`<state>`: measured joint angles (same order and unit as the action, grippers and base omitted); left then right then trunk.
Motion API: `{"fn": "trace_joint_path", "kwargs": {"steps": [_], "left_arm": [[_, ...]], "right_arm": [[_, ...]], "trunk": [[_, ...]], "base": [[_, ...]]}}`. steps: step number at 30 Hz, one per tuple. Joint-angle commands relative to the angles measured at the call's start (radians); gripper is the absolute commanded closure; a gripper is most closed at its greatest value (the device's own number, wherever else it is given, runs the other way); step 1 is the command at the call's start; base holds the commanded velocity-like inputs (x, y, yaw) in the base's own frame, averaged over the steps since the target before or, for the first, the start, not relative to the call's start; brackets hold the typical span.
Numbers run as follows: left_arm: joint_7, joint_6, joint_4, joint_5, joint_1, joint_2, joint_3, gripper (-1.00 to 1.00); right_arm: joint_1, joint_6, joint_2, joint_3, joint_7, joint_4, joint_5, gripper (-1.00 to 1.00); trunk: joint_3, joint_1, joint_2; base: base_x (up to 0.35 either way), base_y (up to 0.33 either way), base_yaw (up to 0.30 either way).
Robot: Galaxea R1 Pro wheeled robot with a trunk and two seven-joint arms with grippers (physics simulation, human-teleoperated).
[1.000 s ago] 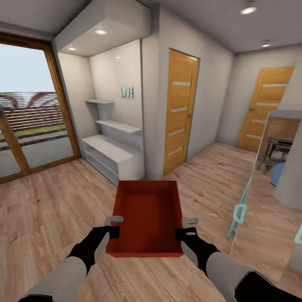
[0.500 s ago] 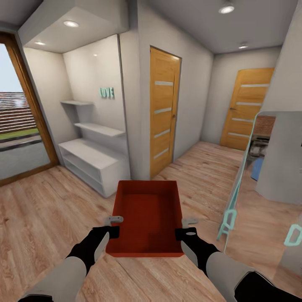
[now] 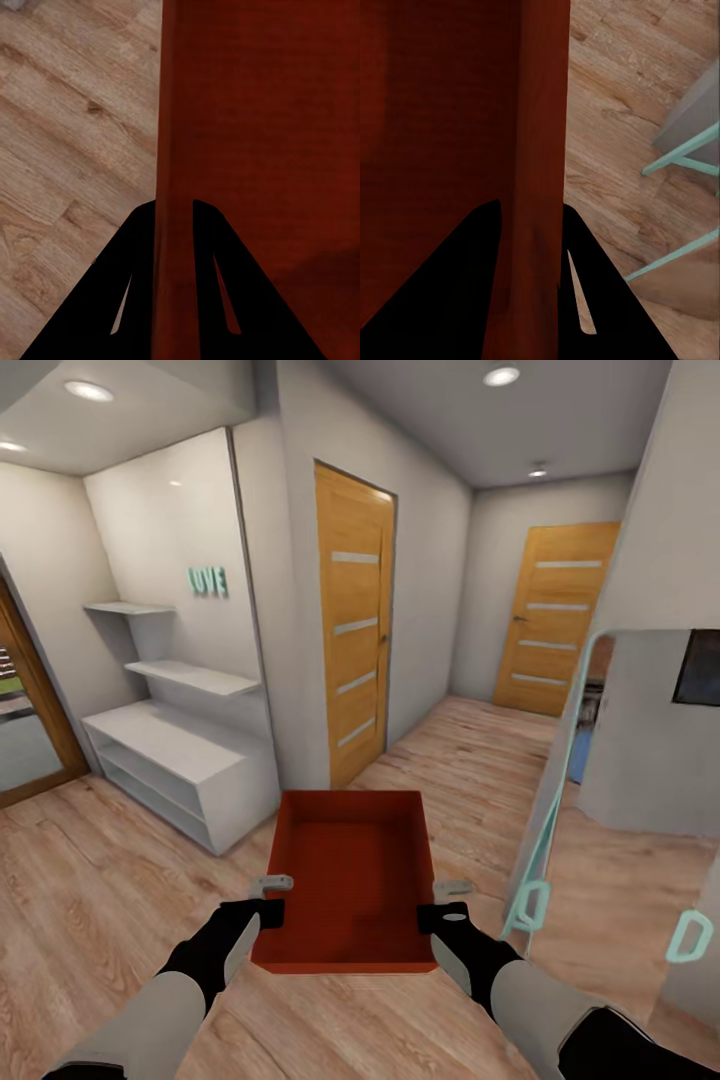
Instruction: Move the two storage containers from the living room to the garage. In the garage, place one container on the floor and stack the other container on top of it (either order is fine).
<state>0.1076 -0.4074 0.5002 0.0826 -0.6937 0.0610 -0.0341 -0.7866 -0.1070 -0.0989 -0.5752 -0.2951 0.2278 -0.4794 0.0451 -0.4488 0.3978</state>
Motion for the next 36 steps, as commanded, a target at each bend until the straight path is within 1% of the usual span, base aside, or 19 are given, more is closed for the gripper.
{"fn": "trace_joint_path", "kwargs": {"steps": [1, 21, 26, 36], "left_arm": [[0.012, -0.007, 0.004, -0.017, -0.001, 0.004, 0.014, 1.00], [0.012, -0.007, 0.004, -0.017, -0.001, 0.003, 0.014, 1.00], [0.012, -0.007, 0.004, -0.017, -0.001, 0.004, 0.014, 1.00], [0.012, -0.007, 0.004, -0.017, -0.001, 0.003, 0.014, 1.00]], "right_arm": [[0.000, -0.006, -0.001, 0.008, -0.070, -0.001, -0.005, 1.00], [0.000, -0.004, 0.002, 0.008, -0.070, -0.001, -0.005, 1.00], [0.000, 0.024, 0.002, 0.008, -0.071, -0.002, -0.004, 1.00], [0.000, 0.025, 0.001, 0.008, -0.069, -0.002, -0.004, 1.00]], "trunk": [[0.002, -0.001, 0.002], [0.002, -0.001, 0.002], [0.002, -0.001, 0.002], [0.002, -0.001, 0.002]], "base": [[0.323, 0.000, -0.015], [0.323, 0.000, -0.001], [0.323, 0.000, 0.000], [0.323, 0.000, 0.000]]}}
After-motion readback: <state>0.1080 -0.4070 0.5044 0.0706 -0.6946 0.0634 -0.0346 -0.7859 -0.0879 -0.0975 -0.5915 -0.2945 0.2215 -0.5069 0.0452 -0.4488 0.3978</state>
